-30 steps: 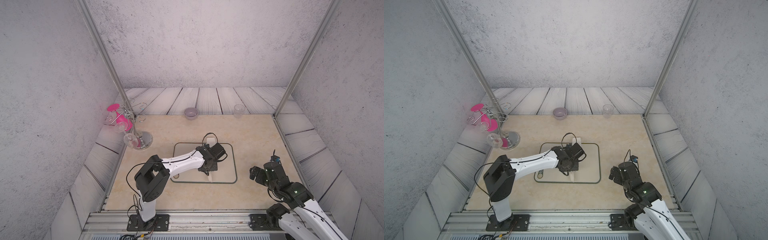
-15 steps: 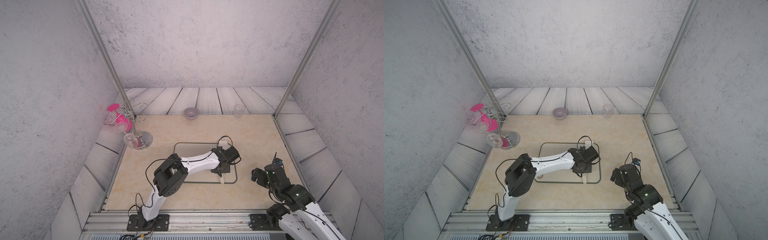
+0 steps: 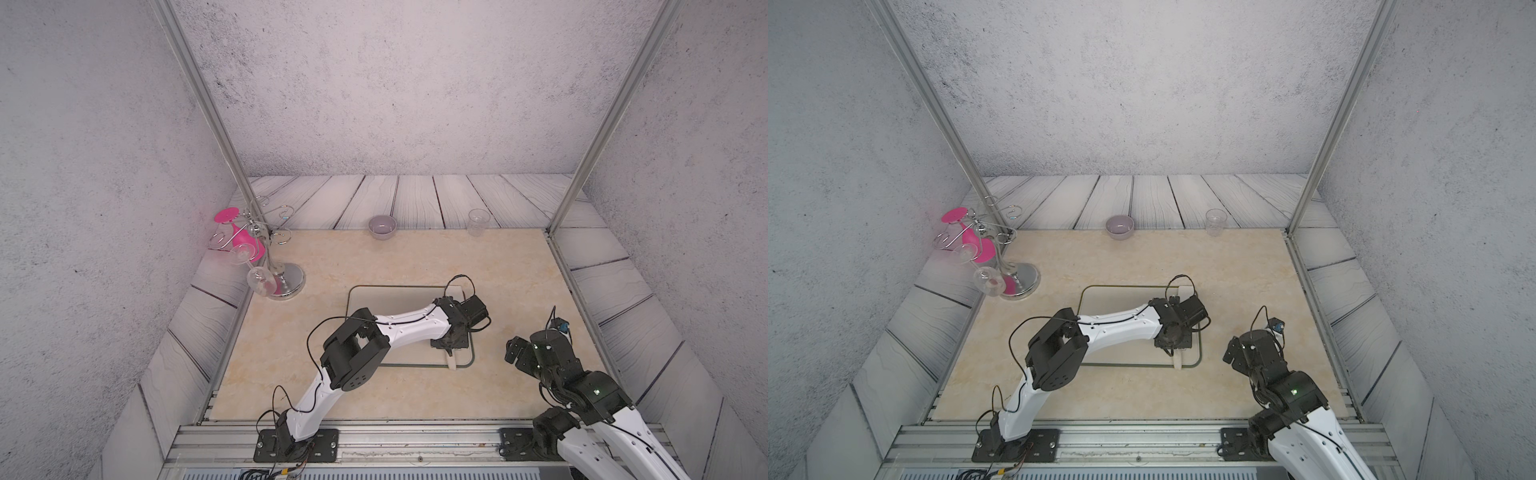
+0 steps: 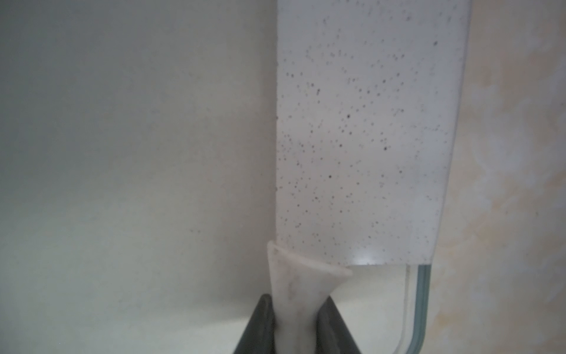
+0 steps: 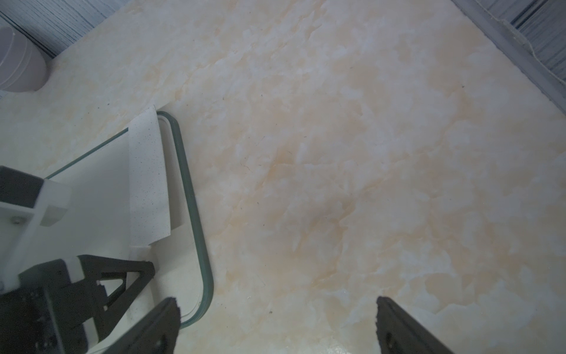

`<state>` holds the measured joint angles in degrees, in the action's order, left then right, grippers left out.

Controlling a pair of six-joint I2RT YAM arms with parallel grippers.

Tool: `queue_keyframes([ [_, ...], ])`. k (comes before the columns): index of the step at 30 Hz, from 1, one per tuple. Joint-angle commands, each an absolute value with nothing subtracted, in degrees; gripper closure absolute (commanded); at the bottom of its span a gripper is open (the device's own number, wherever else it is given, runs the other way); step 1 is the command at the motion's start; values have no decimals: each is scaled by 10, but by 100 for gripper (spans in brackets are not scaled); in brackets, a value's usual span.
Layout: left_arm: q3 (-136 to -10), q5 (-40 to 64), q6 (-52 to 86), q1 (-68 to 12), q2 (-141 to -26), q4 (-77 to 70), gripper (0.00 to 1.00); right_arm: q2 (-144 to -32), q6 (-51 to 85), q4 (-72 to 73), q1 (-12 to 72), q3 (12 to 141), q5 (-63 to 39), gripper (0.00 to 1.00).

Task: Align the knife with the edge of the cutting board
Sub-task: Place the knife at the edge of the cutting board.

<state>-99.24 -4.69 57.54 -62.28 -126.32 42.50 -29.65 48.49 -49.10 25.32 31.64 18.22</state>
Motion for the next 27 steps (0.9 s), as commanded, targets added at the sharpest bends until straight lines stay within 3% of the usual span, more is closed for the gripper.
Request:
queue_keyframes([
  [1, -1016, -55, 585, -625, -1274, 437, 100, -290, 492, -502, 251, 311, 198, 1],
  [27, -1040, -29, 591, -626, -1303, 453, 100, -295, 490, -499, 252, 309, 193, 1],
])
